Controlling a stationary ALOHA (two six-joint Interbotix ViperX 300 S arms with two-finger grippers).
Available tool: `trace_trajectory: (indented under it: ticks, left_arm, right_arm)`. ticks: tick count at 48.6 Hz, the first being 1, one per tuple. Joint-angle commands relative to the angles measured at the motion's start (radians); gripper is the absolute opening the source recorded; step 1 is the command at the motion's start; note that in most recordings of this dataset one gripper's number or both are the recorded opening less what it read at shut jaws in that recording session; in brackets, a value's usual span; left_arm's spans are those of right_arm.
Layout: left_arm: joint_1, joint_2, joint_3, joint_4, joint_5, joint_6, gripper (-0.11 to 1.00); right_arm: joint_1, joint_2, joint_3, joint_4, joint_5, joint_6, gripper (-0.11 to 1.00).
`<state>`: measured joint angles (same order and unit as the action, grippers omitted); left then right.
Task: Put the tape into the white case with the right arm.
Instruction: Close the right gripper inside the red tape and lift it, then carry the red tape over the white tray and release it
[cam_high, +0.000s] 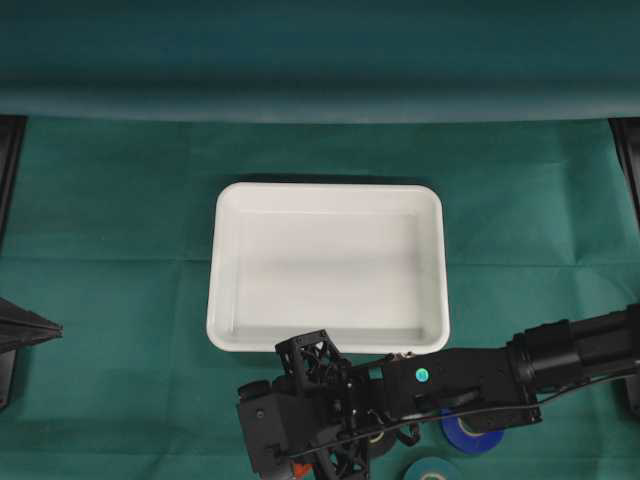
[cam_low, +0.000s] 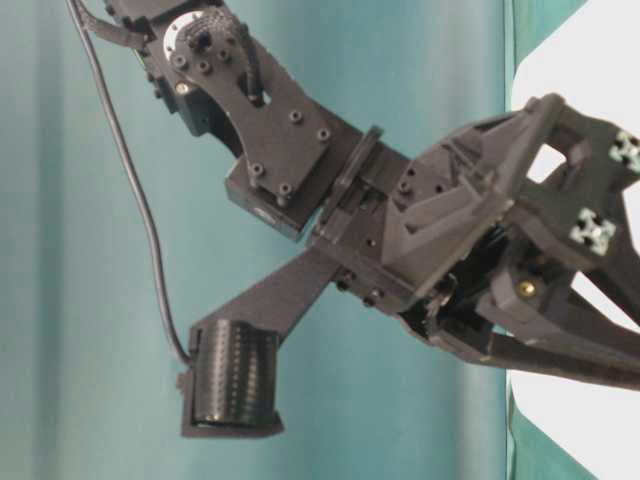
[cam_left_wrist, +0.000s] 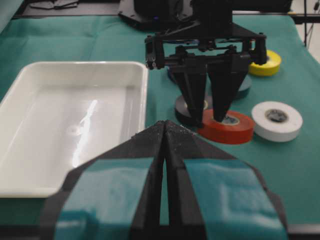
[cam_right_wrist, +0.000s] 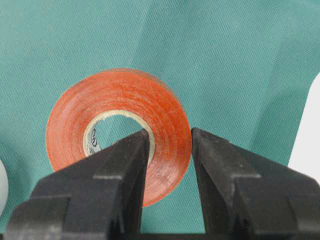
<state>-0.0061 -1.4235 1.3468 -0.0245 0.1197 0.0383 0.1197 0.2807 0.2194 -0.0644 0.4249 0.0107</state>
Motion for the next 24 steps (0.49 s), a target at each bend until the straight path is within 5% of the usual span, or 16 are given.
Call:
trace_trajectory:
  ticks: [1,24]
  left_arm:
    - [-0.002,0.008,-0.014,-0.002,-0.011,0.0,0.0]
    - [-0.002,0.008,-0.011,-0.002,-0.011,-0.002,0.0]
  right_arm:
    - [-0.023,-0.049,-0.029,-0.009,-0.003,0.002,0.01]
    - [-0.255,-0.071,-0.058,-0.077,-0.038,0.002,0.01]
